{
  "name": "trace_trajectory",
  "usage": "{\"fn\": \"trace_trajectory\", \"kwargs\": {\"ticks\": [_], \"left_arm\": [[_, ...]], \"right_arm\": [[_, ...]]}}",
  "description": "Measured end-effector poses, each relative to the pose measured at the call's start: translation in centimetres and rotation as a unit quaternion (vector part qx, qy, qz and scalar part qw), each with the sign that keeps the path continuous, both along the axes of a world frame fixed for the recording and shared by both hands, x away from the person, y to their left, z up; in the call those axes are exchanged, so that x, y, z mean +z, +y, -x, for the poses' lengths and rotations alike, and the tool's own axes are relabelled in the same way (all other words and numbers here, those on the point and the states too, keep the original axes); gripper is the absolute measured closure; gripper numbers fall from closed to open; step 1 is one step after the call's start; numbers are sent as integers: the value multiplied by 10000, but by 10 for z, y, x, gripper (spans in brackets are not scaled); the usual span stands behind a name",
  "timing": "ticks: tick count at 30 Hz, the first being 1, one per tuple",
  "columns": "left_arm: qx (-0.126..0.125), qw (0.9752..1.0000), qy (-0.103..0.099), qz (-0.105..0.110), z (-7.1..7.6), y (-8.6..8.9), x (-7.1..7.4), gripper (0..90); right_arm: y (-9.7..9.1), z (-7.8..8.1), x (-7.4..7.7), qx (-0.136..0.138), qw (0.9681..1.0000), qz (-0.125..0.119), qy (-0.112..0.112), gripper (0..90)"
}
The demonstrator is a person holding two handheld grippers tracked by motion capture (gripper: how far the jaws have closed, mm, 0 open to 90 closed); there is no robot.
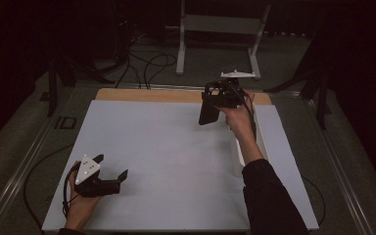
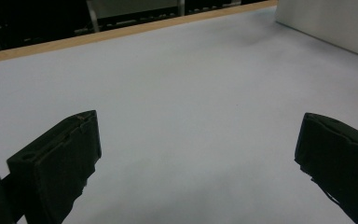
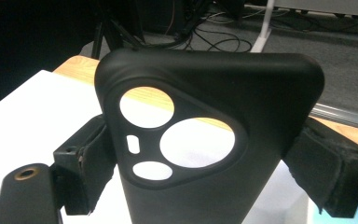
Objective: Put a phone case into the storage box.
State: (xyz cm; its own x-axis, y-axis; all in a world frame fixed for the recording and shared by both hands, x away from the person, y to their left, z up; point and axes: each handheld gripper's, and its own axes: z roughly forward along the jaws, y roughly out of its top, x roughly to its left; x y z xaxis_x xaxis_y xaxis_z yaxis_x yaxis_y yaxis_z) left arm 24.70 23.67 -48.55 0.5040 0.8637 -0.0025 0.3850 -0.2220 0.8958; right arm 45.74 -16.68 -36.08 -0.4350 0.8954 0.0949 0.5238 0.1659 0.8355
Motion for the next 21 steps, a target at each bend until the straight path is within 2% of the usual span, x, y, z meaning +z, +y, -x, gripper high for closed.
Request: {"fn": "trace_trajectory", "kwargs": {"ticks": [21], "left_arm": [[3,10000,-4,3,0,-1,0,7]], "right_arm": [[-36,-4,13,-534,9985,87,-88,144]]}}
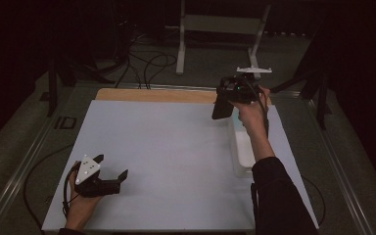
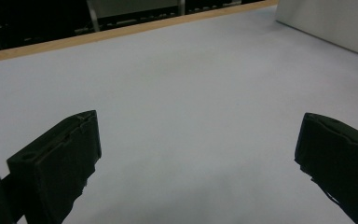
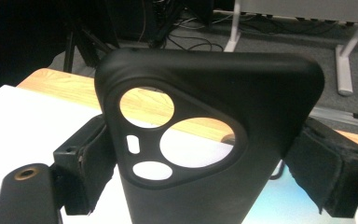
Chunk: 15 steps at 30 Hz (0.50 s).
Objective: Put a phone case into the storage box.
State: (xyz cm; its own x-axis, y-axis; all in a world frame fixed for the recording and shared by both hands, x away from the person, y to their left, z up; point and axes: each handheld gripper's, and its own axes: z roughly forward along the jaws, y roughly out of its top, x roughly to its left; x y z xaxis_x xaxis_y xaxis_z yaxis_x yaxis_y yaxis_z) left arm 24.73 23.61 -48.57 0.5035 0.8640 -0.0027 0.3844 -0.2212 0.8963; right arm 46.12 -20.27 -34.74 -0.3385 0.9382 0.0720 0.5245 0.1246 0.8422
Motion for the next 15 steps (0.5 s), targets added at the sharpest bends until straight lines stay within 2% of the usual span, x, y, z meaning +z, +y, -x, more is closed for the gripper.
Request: {"fn": "trace_trajectory", "kwargs": {"ticks": [6,15], "left_arm": [[-1,10000,1,-2,0,0,0,7],[-5,10000,6,-3,1,0,0,7]], "right_arm": [[-6,-2,0,-149,9999,13,15,144],[-12,-2,3,-382,9991,157,5,144]]}}
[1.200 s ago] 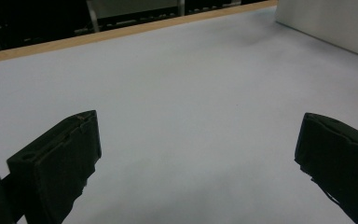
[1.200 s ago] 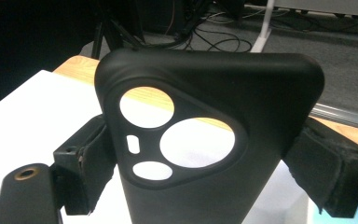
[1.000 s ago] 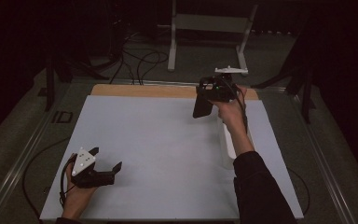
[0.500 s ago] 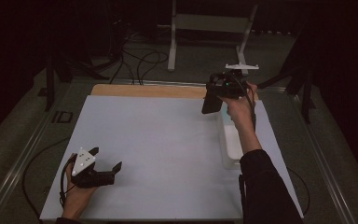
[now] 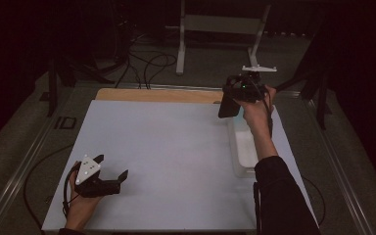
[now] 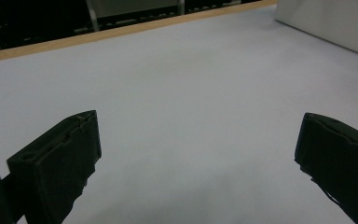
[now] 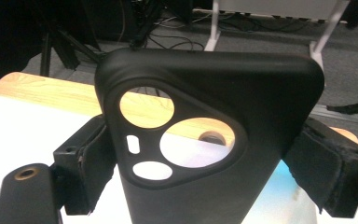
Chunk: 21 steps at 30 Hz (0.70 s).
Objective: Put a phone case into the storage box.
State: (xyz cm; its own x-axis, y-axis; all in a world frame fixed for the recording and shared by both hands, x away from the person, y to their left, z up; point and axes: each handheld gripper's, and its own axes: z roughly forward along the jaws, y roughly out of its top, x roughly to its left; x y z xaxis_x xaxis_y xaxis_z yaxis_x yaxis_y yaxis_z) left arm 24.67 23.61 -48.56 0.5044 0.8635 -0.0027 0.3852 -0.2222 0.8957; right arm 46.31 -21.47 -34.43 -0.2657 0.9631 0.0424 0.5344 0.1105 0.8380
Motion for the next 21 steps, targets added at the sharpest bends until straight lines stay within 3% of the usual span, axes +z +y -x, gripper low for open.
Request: {"fn": "trace_trajectory", "kwargs": {"ticks": [10,21], "left_arm": [[-12,10000,10,-19,0,-1,0,7],[-3,10000,5,-18,0,0,0,7]], "right_arm": [[-12,0,0,-253,9997,18,5,143],[-22,1,-4,-453,9988,200,18,144]]}}
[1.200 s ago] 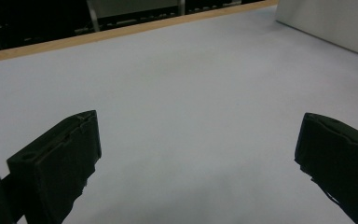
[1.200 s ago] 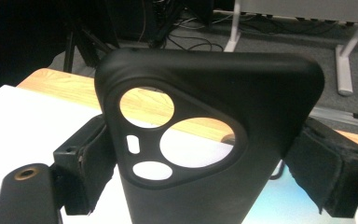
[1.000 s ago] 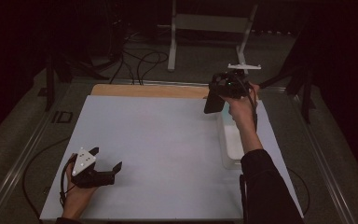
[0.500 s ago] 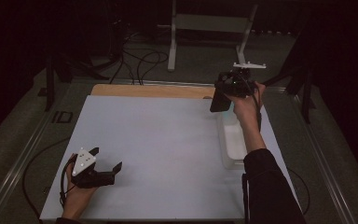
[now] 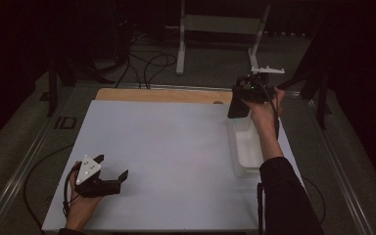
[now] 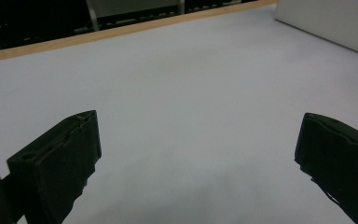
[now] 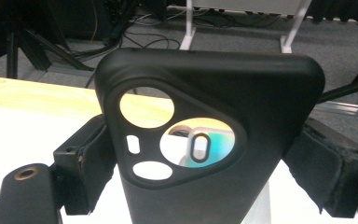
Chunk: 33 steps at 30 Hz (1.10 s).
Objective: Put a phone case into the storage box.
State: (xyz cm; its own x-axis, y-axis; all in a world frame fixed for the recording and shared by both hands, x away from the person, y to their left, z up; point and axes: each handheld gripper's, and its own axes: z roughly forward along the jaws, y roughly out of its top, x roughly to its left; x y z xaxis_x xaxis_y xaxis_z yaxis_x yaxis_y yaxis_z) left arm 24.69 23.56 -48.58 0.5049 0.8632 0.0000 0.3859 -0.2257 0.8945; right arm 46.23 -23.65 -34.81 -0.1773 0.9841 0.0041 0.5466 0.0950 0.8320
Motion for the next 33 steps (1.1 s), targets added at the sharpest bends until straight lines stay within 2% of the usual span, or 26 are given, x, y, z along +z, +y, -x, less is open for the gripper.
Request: {"fn": "trace_trajectory", "kwargs": {"ticks": [5,14,33], "left_arm": [[-7,10000,3,-8,0,0,0,7],[-7,10000,4,-4,0,-1,0,7],[-6,10000,-2,1,0,0,0,7]], "right_arm": [[-4,0,-1,-66,10000,-22,-3,143],[-9,0,-5,-220,9997,131,-3,143],[-9,-5,-36,-368,9986,251,278,138]]}}
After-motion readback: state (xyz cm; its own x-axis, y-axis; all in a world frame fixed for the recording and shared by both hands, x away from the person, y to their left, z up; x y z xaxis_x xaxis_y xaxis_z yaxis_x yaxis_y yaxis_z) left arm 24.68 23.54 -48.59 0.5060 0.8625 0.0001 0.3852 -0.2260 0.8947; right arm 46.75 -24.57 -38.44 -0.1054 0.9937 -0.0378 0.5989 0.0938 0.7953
